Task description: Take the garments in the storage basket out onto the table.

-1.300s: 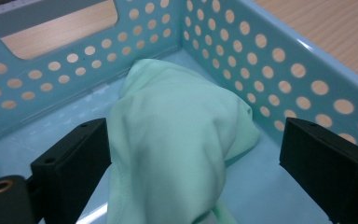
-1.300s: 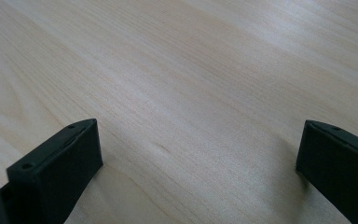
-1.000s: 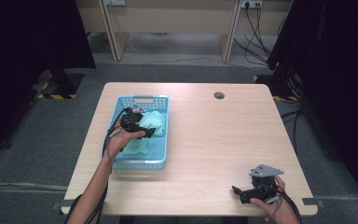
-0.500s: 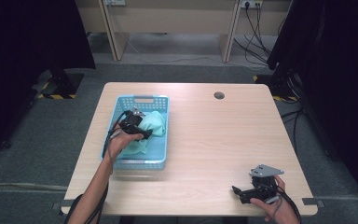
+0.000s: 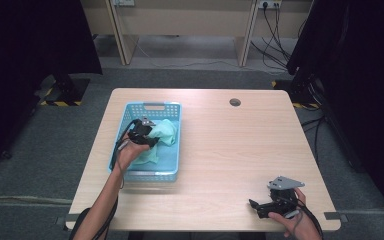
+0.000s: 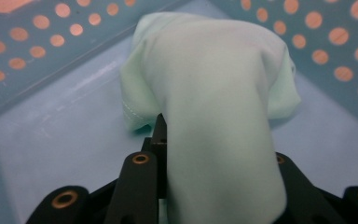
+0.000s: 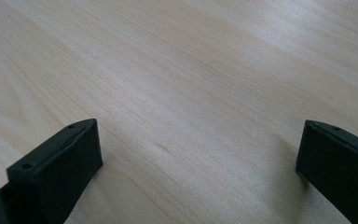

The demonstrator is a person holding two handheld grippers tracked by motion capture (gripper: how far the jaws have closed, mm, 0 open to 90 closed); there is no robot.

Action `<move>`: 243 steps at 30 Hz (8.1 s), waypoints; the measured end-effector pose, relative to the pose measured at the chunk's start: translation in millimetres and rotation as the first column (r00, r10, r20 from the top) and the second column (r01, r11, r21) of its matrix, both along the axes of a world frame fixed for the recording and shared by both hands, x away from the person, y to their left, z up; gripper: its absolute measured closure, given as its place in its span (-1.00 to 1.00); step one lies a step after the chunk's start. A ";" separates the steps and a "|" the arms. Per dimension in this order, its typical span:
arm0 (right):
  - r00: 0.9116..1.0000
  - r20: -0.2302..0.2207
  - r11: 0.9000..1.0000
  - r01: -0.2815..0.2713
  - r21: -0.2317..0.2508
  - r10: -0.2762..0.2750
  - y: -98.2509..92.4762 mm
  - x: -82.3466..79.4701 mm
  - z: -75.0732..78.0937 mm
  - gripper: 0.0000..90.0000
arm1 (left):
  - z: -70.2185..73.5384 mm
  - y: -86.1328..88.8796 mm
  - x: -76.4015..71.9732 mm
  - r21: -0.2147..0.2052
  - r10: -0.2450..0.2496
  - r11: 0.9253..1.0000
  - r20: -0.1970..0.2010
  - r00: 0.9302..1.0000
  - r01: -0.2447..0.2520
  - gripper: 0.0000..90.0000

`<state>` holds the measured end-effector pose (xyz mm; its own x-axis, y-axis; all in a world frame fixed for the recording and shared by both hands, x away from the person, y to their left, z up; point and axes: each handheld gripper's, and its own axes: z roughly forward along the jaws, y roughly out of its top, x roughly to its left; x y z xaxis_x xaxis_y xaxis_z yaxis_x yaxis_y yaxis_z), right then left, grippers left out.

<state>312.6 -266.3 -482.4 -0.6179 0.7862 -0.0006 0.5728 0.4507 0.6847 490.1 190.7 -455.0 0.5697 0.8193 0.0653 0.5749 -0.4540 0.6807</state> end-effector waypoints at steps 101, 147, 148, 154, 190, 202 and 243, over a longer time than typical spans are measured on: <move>1.000 0.001 1.000 0.000 -0.001 0.000 0.0 0.0 0.0 -0.99 | 126.5 -120.5 -65.0 -0.201 -0.392 0.876 0.234 0.889 0.439 0.60; 1.000 0.001 1.000 0.000 -0.001 0.000 -0.1 -0.4 0.0 -0.99 | 35.5 -204.6 -27.8 -0.104 -0.403 0.908 0.043 0.914 0.406 0.59; 1.000 0.001 1.000 0.000 -0.001 0.000 -0.1 -0.3 0.0 -0.99 | 35.6 -204.9 -27.3 -0.100 -0.402 0.909 0.045 0.915 0.404 0.59; 1.000 0.001 1.000 0.000 -0.001 0.000 -0.1 -0.3 0.0 -0.99 | 32.9 -208.7 -22.8 -0.091 -0.399 0.912 0.038 0.916 0.400 0.59; 1.000 0.001 1.000 -0.002 -0.001 0.002 -0.1 -0.4 0.0 -0.99 | 24.9 -217.3 -16.0 -0.140 -0.287 0.951 -0.064 0.956 0.276 -0.86; 1.000 0.000 1.000 -0.001 -0.001 0.001 0.0 -0.4 0.0 -0.99 | 36.2 -217.9 -19.7 -0.147 -0.307 0.943 -0.038 0.951 0.299 -0.90; 1.000 -0.001 1.000 -0.001 0.000 0.001 0.0 -0.5 0.1 -0.99 | 70.0 -193.5 -28.7 -0.242 -0.290 0.926 0.036 0.956 0.290 -0.89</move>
